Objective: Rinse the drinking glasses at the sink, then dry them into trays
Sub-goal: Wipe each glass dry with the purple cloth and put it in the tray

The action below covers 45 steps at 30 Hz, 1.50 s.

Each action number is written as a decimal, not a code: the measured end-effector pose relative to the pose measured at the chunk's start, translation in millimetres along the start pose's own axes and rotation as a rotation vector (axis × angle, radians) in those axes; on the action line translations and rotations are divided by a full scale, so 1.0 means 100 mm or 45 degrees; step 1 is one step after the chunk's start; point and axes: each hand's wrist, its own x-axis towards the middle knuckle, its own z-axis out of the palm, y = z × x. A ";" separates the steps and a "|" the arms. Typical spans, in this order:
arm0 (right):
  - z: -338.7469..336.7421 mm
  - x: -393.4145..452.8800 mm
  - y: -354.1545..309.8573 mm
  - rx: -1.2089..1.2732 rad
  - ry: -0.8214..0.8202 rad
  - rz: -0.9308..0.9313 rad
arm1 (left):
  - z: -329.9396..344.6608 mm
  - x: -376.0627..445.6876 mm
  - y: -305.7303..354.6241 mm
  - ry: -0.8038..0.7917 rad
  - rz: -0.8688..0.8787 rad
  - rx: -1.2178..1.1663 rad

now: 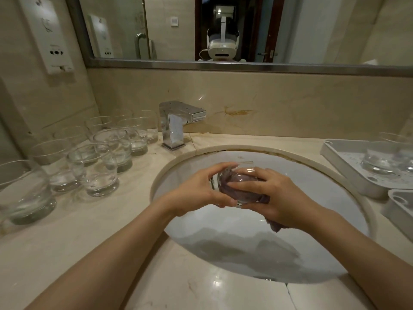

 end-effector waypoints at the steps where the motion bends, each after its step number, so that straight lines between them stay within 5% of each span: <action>1: 0.00 0.02 -0.02 0.178 -0.030 0.090 | 0.01 0.01 -0.01 0.055 0.045 0.123; 5: -0.05 0.08 -0.19 1.116 -0.157 0.596 | 0.05 -0.01 -0.04 0.160 0.278 0.726; 8: -0.08 0.08 -0.22 1.358 -0.213 0.703 | -0.01 -0.01 0.00 0.134 0.375 0.994; 13: -0.05 0.05 -0.21 1.004 -0.058 0.496 | -0.07 0.01 0.02 0.110 0.296 0.554; 16: -0.04 0.02 -0.13 0.313 0.079 0.080 | -0.14 -0.02 0.05 -0.041 0.023 -0.073; 19: -0.02 0.00 -0.01 -0.154 0.158 -0.153 | -0.10 -0.03 0.05 -0.071 -0.022 -0.151; 22: -0.05 0.04 -0.08 0.168 0.103 0.022 | -0.03 -0.01 0.06 0.079 0.073 -0.015; 26: -0.10 0.08 -0.23 1.182 -0.172 0.625 | -0.03 -0.03 -0.02 0.167 0.270 0.637; 29: -0.10 0.06 -0.24 1.447 -0.281 0.761 | -0.03 -0.03 -0.04 0.126 0.347 0.932; 34: -0.07 0.06 -0.23 1.199 -0.115 0.650 | -0.07 -0.01 -0.02 0.151 0.313 0.636; 39: 0.01 0.01 -0.06 -0.025 0.060 -0.053 | -0.08 -0.05 0.06 -0.052 -0.059 -0.223; 42: 0.00 0.01 -0.04 0.051 0.048 -0.006 | -0.05 -0.03 0.04 -0.036 -0.031 -0.194; 45: -0.03 0.03 -0.14 0.590 -0.038 0.322 | 0.03 0.01 -0.04 0.086 0.083 0.125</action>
